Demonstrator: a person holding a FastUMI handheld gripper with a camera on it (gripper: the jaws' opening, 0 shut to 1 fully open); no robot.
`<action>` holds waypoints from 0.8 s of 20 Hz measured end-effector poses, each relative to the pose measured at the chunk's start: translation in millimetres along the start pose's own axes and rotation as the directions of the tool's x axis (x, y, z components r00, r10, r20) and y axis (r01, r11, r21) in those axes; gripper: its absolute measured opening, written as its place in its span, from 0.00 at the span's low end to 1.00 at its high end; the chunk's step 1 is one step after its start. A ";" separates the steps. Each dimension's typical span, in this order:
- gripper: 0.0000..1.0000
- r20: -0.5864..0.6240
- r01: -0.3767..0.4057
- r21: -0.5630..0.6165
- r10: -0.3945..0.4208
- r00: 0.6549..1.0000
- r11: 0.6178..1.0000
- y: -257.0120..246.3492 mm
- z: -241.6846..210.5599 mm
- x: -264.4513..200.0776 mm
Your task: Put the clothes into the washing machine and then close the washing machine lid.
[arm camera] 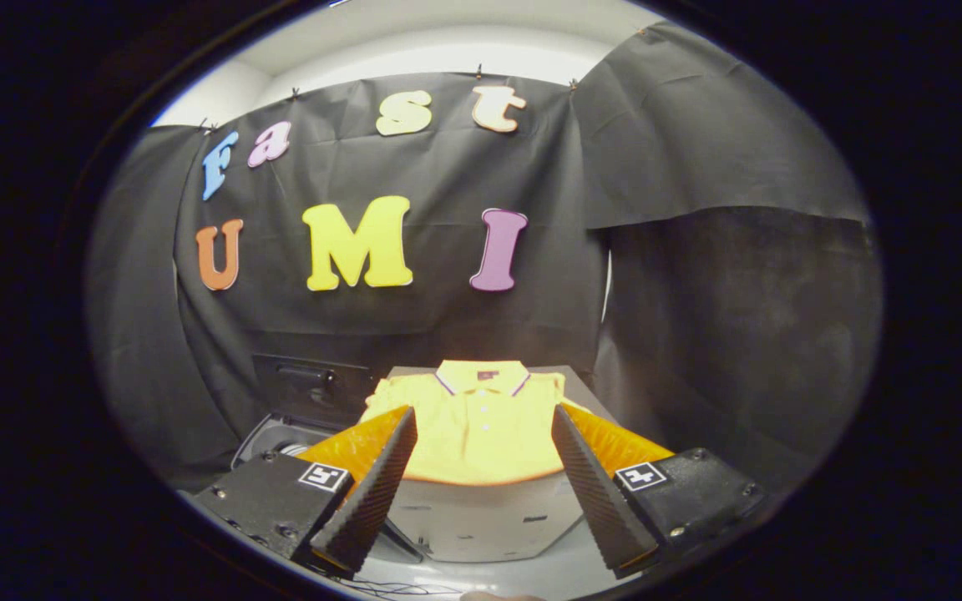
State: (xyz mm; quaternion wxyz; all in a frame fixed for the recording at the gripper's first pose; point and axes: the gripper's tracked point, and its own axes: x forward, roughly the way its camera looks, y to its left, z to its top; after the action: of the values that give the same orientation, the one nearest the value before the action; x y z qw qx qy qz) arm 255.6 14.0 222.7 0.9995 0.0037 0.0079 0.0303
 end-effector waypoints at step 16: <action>1.00 -0.351 -0.020 -0.010 0.015 0.936 1.000 5.5 -12.8 222.4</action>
State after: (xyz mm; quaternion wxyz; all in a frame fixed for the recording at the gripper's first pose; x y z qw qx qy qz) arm 477.1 33.1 206.5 0.9818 -0.0084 0.1857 0.0396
